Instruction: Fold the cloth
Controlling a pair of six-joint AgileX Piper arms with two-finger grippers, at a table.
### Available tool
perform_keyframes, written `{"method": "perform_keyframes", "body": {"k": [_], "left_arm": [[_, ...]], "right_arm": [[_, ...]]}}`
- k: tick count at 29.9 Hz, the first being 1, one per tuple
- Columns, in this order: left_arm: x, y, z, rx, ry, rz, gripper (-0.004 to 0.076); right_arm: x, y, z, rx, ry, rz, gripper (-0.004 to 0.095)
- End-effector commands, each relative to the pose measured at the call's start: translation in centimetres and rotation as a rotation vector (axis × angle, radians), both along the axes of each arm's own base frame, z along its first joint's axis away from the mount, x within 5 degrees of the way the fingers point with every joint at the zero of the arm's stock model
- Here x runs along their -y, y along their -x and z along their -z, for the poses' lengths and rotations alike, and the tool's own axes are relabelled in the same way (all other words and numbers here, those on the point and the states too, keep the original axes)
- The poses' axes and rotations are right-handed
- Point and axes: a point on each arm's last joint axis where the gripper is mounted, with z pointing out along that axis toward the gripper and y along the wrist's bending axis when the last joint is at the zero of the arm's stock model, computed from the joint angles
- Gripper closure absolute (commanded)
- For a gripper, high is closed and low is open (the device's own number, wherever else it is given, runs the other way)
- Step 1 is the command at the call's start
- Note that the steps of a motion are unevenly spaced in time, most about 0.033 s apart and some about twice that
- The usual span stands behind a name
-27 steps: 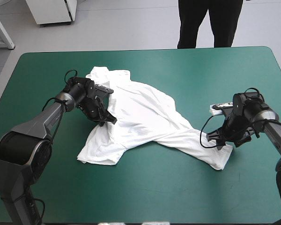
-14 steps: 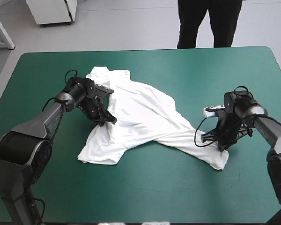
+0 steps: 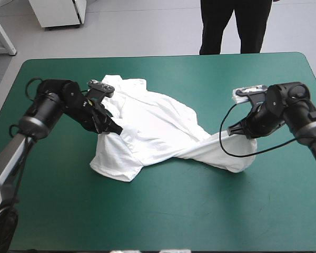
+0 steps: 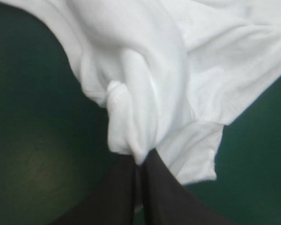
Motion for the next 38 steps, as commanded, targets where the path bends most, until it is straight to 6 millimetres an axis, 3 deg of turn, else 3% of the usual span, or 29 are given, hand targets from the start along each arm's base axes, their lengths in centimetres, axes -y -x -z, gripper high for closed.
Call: {"method": "perform_keyframes", "body": {"k": [1, 3, 12, 15, 18, 24, 31, 34, 38], "left_arm": [[-0.6, 3.8, -6.9, 0.186, 0.091, 0.002, 0.0734], [-0.9, 5.1, -9.4, 0.266, 0.126, 0.006, 0.0734], [-2.5, 13.3, -24.3, 0.802, 0.382, 0.035, 0.0734], [-3.2, 16.5, -28.2, 0.991, 0.458, 0.049, 0.0734], [-4.0, 19.4, -30.8, 1.132, 0.507, 0.061, 0.0734], [-4.9, 23.7, -32.6, 1.245, 0.574, 0.096, 0.0734], [-5.6, 26.9, -32.2, 1.214, 0.579, 0.120, 0.0734], [-5.6, 26.3, -31.7, 1.166, 0.556, 0.101, 0.0734], [-5.2, 23.2, -29.7, 1.030, 0.477, 0.033, 0.0734]], "right_arm": [[1.1, 2.6, -6.3, 0.191, 0.026, 0.023, 0.0925], [1.4, 3.8, -8.6, 0.277, 0.019, 0.034, 0.0925], [2.6, 10.7, -20.3, 0.736, -0.072, 0.047, 0.0925], [3.0, 13.1, -23.8, 0.887, -0.109, 0.049, 0.0925], [3.3, 15.4, -26.3, 1.005, -0.147, 0.044, 0.0925], [3.6, 19.7, -28.9, 1.179, -0.230, 0.020, 0.0925], [3.7, 23.3, -29.3, 1.223, -0.303, -0.019, 0.0925], [3.4, 23.5, -28.9, 1.175, -0.322, -0.037, 0.0925], [2.8, 21.7, -26.8, 1.034, -0.332, -0.050, 0.0925]]}}
